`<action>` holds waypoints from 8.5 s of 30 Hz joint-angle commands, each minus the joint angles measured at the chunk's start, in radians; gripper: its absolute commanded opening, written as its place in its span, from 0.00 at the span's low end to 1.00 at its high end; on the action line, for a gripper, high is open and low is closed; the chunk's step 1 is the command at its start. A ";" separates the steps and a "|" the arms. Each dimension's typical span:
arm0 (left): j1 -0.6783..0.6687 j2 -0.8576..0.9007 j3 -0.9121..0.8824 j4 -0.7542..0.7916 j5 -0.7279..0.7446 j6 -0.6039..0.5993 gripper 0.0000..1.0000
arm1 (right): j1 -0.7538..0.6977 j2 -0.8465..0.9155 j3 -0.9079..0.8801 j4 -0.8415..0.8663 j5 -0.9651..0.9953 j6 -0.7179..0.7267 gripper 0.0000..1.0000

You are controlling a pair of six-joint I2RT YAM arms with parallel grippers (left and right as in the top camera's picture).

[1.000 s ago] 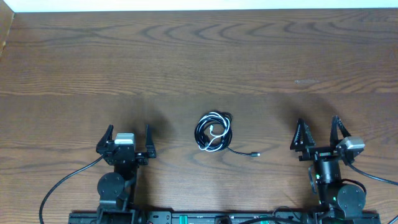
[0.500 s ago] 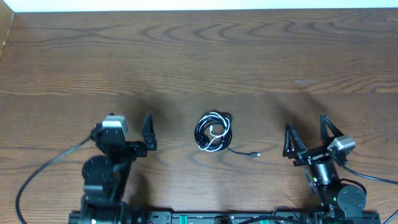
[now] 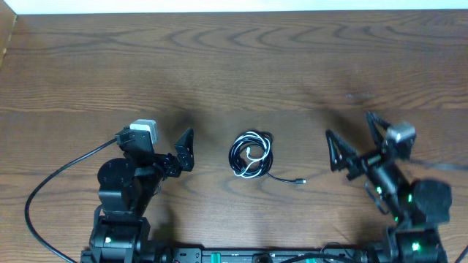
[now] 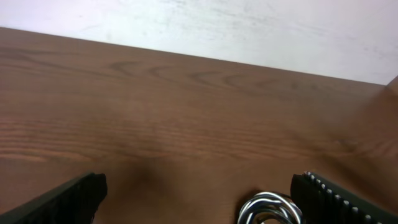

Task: Untangle cables

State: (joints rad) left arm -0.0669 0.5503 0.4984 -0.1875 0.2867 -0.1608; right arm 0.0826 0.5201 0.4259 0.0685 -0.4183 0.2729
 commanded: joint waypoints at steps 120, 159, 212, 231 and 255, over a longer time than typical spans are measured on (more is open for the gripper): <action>-0.218 0.473 0.253 -0.358 -0.119 -0.174 0.76 | 0.643 1.253 0.673 -0.536 0.350 0.523 0.28; -0.219 0.473 0.253 -0.383 -0.116 -0.174 0.76 | 0.668 1.254 0.669 -0.660 0.272 0.579 0.24; -0.224 0.726 0.252 0.092 0.227 -0.054 0.64 | 0.671 0.600 0.968 -0.750 1.127 0.082 0.01; -0.350 0.932 0.252 0.432 0.143 0.204 0.57 | 0.671 0.580 0.968 -0.845 1.085 0.153 0.01; -0.349 1.265 0.252 0.827 0.083 0.340 0.31 | 0.671 0.577 0.968 -0.950 0.957 0.153 0.01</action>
State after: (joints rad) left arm -0.4160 1.8080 0.7364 0.6231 0.3820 0.1646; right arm 0.7506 1.1103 1.3819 -0.8768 0.5503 0.4137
